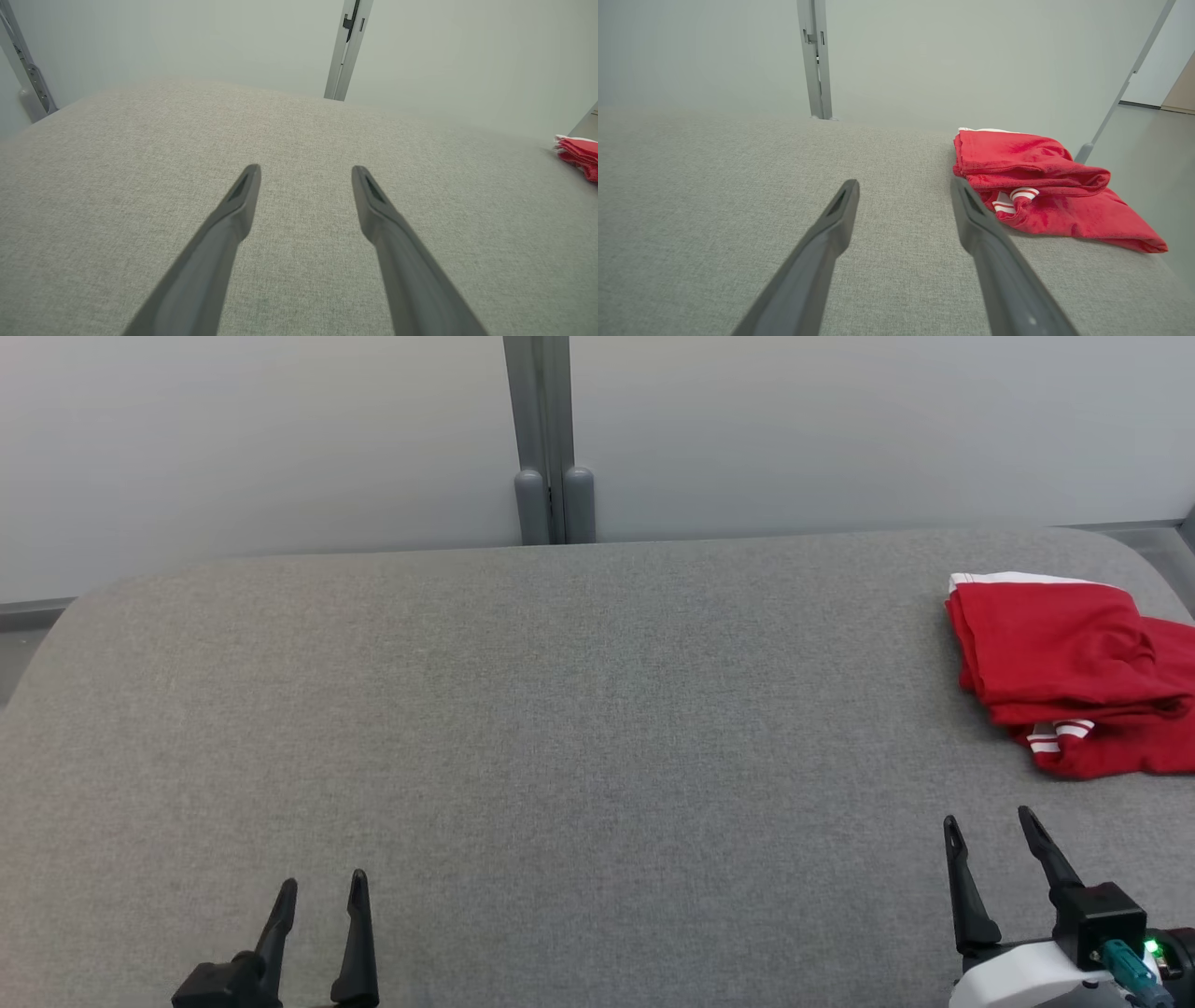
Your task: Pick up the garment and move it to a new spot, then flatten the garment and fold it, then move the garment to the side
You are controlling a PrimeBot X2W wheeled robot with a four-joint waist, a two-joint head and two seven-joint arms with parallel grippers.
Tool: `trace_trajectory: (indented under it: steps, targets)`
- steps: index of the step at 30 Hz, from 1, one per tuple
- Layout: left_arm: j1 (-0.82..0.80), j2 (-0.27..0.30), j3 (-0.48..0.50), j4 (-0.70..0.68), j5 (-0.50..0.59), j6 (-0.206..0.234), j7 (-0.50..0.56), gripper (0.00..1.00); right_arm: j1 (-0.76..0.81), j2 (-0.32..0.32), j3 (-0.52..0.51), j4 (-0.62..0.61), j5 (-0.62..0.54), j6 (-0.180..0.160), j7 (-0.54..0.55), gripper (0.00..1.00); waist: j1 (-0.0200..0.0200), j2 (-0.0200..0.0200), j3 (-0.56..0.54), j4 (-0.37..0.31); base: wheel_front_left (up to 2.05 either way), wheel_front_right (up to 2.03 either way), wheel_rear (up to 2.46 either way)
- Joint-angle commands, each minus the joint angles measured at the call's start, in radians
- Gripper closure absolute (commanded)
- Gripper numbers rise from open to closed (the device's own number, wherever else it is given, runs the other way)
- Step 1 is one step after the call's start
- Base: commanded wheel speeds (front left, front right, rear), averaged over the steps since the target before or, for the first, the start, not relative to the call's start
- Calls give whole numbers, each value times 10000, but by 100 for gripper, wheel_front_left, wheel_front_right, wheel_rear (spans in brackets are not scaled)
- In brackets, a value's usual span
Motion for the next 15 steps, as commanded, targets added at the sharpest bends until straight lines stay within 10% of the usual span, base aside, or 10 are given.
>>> trace_trajectory:
  steps: [1,15]
  targets:
    - [-8,-4,0,2,-5,0,2,100,-8,8,2,44,1,0,2,100,0,0,21,-1,0,0,0]
    - [-182,-43,201,315,-1792,-35,564,100,-268,97,-80,556,2212,1,616,100,0,0,44,-42,0,0,0]
